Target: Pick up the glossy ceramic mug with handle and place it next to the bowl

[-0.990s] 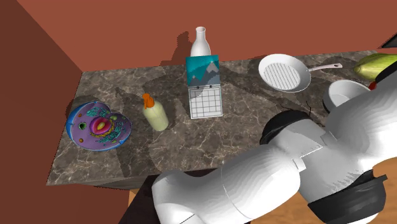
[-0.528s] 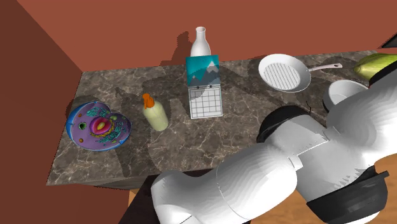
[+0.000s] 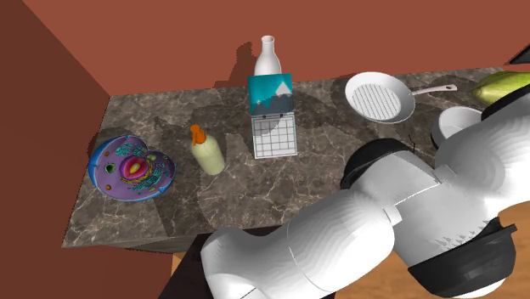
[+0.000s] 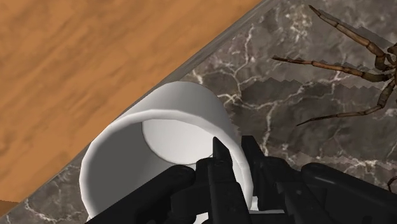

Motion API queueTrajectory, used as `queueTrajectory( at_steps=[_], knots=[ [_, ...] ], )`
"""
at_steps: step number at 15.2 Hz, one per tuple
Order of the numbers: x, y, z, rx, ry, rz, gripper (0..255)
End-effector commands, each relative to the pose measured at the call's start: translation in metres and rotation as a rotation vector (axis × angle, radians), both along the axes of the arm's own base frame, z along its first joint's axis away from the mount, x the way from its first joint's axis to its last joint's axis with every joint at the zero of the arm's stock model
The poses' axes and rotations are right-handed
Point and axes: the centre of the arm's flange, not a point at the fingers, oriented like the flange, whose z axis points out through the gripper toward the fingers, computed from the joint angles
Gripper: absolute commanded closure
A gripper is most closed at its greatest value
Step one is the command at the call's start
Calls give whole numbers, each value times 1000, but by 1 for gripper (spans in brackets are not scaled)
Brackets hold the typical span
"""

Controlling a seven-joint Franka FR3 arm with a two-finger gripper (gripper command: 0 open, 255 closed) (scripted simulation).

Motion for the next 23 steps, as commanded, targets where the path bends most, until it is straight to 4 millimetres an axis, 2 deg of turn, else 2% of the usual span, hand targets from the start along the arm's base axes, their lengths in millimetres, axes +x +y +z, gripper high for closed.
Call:
queueTrajectory(
  at_steps=[1,8,15,16,21,23],
  knots=[
    [0,0,-11,-1,-1,0,255],
    [0,0,-48,-1,-1,0,255],
    [0,0,-48,-1,-1,0,255],
    [0,0,-48,-1,-1,0,0],
    [0,0,-48,-1,-1,0,0],
    [-1,1,-22,-1,-1,0,0]
  ],
)
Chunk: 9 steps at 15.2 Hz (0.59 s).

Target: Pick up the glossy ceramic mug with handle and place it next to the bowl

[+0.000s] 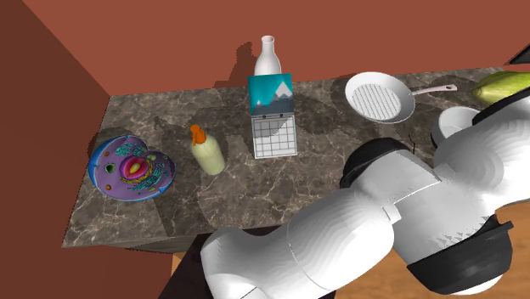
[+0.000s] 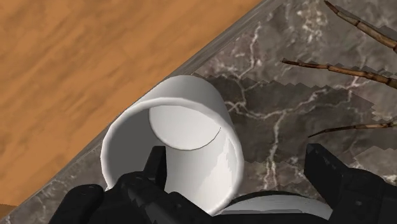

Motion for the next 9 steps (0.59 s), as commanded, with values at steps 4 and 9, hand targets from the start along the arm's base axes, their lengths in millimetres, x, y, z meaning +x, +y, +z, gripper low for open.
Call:
queueTrajectory(
  at_steps=[4,9],
  knots=[
    [-2,2,35,0,0,0,0],
    [-2,2,35,0,0,0,0]
  ],
)
